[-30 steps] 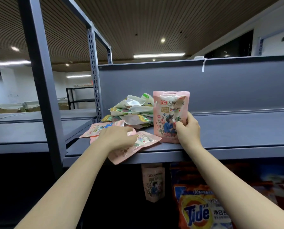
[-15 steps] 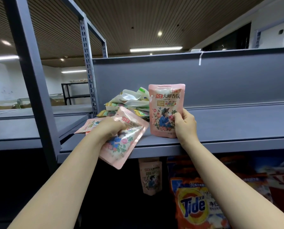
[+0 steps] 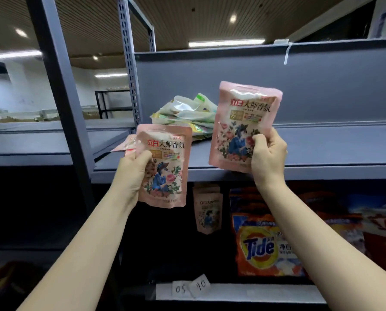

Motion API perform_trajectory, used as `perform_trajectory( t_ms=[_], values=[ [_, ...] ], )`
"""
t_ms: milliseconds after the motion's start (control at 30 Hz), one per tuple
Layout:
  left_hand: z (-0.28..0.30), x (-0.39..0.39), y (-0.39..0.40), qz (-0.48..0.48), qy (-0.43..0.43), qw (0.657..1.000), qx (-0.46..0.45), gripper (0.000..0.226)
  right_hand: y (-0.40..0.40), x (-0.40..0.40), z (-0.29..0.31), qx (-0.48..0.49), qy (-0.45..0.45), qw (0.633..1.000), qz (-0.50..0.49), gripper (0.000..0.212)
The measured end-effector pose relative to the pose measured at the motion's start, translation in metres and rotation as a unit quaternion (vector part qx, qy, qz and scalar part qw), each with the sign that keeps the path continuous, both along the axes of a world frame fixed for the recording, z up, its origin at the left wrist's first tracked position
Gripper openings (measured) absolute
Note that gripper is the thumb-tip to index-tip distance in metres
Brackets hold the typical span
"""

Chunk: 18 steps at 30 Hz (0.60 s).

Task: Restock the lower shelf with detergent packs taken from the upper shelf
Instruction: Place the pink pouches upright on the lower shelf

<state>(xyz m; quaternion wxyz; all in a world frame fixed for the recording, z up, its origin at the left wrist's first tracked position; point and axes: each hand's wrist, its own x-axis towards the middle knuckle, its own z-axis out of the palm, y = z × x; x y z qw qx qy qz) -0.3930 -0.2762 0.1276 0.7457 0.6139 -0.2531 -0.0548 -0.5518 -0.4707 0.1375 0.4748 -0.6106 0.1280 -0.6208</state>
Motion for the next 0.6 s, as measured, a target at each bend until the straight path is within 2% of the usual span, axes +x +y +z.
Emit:
perform_trajectory(
  t_ms=[133, 300, 433, 600],
  values=[
    [-0.032, -0.012, 0.007, -0.001, 0.030, 0.999, -0.018, 0.039, 0.014, -0.021, -0.019, -0.023, 0.018, 1.000, 0.008, 0.025],
    [-0.073, -0.023, 0.012, 0.020, 0.044, 0.998, 0.038, 0.020, 0.015, -0.044, -0.062, -0.043, 0.064, 0.997, -0.014, 0.029],
    [-0.103, -0.027, 0.009, 0.025, 0.040, 0.996, 0.080, 0.031, 0.009, -0.051, -0.095, -0.038, 0.120, 0.992, -0.007, 0.034],
    [-0.131, -0.027, 0.006, 0.029, 0.095, 0.987, 0.129, 0.028, 0.003, -0.042, -0.135, -0.004, 0.235, 0.971, 0.050, 0.035]
  ],
)
